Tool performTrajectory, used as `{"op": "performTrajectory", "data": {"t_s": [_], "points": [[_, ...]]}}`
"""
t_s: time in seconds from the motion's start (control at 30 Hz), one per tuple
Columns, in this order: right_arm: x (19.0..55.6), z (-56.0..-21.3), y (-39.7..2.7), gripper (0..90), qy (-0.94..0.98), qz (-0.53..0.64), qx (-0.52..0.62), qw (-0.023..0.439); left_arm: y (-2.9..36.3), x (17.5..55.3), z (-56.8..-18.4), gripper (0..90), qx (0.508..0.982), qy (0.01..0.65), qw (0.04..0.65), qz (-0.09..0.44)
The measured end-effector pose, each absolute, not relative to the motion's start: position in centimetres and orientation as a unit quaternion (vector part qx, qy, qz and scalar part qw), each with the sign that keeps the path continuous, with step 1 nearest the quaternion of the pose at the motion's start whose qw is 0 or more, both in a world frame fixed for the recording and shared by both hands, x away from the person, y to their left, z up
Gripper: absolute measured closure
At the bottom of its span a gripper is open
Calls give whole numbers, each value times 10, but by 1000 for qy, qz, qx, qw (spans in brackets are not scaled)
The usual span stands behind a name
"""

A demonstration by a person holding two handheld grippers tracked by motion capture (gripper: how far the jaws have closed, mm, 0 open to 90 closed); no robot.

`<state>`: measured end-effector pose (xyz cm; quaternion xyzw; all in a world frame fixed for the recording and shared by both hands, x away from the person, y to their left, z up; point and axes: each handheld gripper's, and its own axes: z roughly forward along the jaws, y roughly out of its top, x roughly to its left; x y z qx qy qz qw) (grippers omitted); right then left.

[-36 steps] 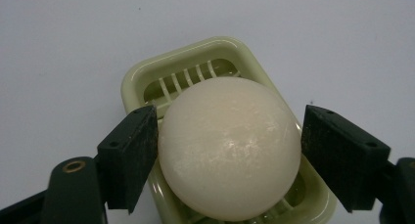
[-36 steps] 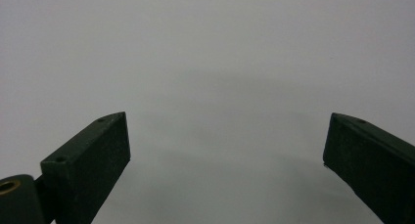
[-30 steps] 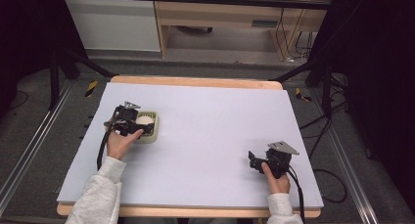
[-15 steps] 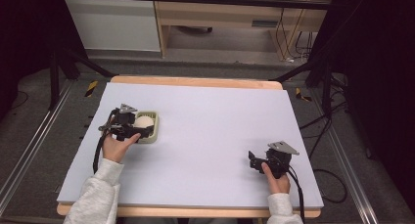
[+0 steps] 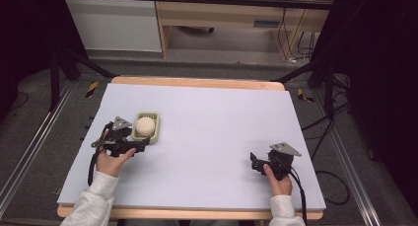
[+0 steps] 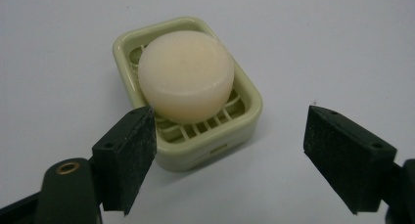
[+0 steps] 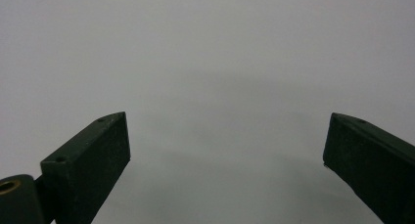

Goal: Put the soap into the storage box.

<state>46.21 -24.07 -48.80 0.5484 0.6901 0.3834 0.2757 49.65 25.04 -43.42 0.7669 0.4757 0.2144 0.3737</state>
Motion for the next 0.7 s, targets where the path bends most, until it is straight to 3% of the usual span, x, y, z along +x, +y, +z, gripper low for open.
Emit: {"op": "performTrajectory", "data": {"t_s": [0.7], "points": [[462, -488, -241, 38, 688, 386, 551, 273, 279, 458, -464, 178, 764, 494, 351, 222]]}}
